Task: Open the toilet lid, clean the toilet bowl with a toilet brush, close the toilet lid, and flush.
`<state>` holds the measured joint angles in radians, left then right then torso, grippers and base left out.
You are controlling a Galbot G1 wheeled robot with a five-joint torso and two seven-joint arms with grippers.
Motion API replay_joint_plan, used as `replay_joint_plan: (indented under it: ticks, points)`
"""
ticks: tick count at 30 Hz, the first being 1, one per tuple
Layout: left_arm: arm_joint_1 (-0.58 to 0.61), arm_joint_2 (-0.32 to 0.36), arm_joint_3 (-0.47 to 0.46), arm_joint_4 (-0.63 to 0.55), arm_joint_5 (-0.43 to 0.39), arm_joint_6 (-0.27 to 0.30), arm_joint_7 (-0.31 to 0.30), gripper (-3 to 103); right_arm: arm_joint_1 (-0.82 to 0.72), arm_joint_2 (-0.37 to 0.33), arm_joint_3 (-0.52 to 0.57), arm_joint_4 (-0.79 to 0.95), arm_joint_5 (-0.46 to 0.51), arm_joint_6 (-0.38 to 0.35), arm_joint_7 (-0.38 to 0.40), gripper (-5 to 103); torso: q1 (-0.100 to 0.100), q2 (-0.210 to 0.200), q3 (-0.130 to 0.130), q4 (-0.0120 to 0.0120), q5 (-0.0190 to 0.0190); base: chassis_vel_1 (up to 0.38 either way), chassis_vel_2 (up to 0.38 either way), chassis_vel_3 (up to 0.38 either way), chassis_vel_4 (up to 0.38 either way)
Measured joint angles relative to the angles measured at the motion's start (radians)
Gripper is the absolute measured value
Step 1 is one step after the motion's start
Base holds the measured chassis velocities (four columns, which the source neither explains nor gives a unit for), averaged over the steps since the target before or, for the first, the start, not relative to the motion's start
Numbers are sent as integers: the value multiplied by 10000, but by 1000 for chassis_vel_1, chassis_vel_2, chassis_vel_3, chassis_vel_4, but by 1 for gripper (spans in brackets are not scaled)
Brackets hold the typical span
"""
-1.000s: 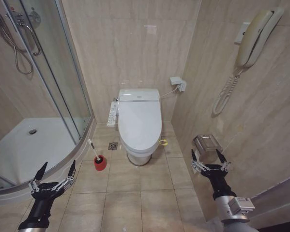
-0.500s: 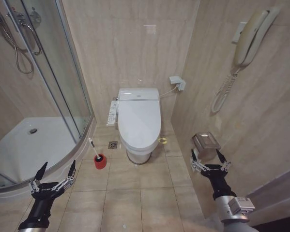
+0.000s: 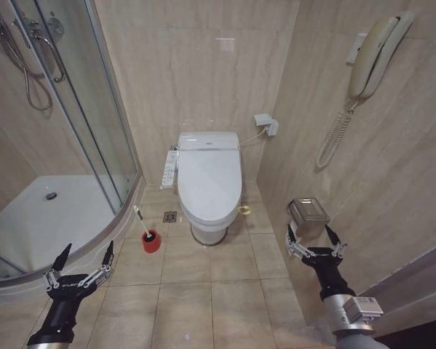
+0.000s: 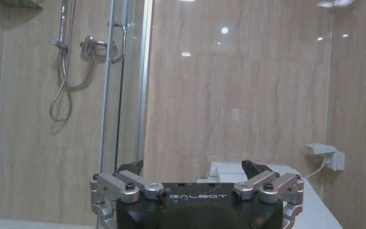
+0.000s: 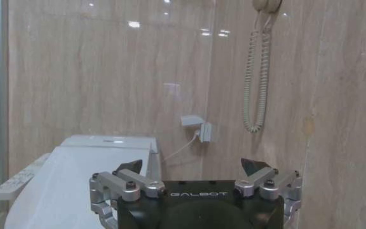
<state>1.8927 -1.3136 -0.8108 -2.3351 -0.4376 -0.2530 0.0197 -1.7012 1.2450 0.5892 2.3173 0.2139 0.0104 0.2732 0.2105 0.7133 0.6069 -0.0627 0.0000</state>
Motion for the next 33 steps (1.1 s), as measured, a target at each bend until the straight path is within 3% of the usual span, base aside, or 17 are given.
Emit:
replay_joint_plan:
  ticks: [33]
  points:
    - [1,0,0,0,0,0,0,100,-1,0,0,0,0,0,-1,100,-3,1,-1,0,0,-25,20,21,-21]
